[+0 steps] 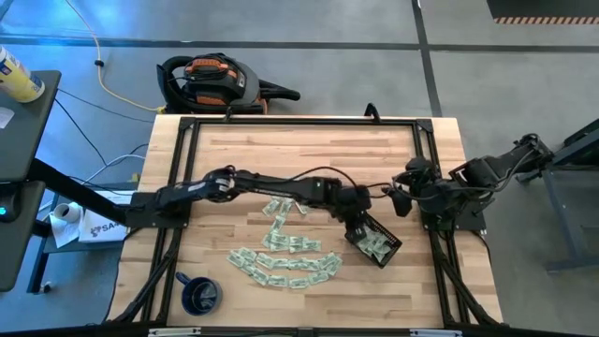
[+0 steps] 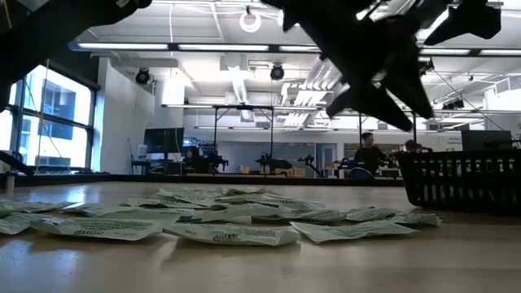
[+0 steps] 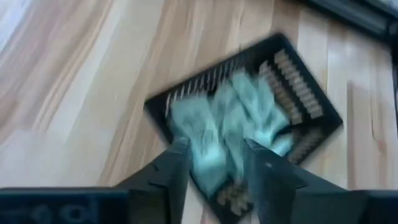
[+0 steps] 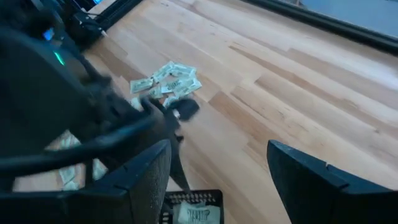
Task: Pick and place Stevia / Truvia into bins
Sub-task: Put the stevia packet into the black bin
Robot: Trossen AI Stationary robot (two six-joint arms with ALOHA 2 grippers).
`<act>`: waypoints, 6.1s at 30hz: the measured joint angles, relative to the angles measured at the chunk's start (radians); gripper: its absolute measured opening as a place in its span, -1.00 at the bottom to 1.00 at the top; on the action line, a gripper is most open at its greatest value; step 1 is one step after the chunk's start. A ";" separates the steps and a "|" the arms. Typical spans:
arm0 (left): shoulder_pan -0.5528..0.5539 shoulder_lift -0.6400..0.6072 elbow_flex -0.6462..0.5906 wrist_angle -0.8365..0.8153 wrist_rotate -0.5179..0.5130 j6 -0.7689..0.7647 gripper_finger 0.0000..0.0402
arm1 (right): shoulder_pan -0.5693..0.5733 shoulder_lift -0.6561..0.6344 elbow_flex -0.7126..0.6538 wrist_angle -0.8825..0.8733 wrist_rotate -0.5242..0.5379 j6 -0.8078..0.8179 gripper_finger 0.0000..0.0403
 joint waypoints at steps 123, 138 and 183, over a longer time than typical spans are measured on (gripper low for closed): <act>0.212 -0.520 -0.794 -0.326 -0.164 -0.241 -0.08 | -0.028 -0.012 -0.076 -0.011 -0.007 0.103 0.27; 0.231 -0.556 -1.128 0.051 -0.130 -0.318 -0.08 | -0.082 -0.005 -0.076 -0.006 -0.018 0.108 0.27; -0.062 0.052 -0.005 0.067 -0.071 0.034 -0.43 | 0.010 -0.059 -0.076 0.142 0.026 0.081 0.27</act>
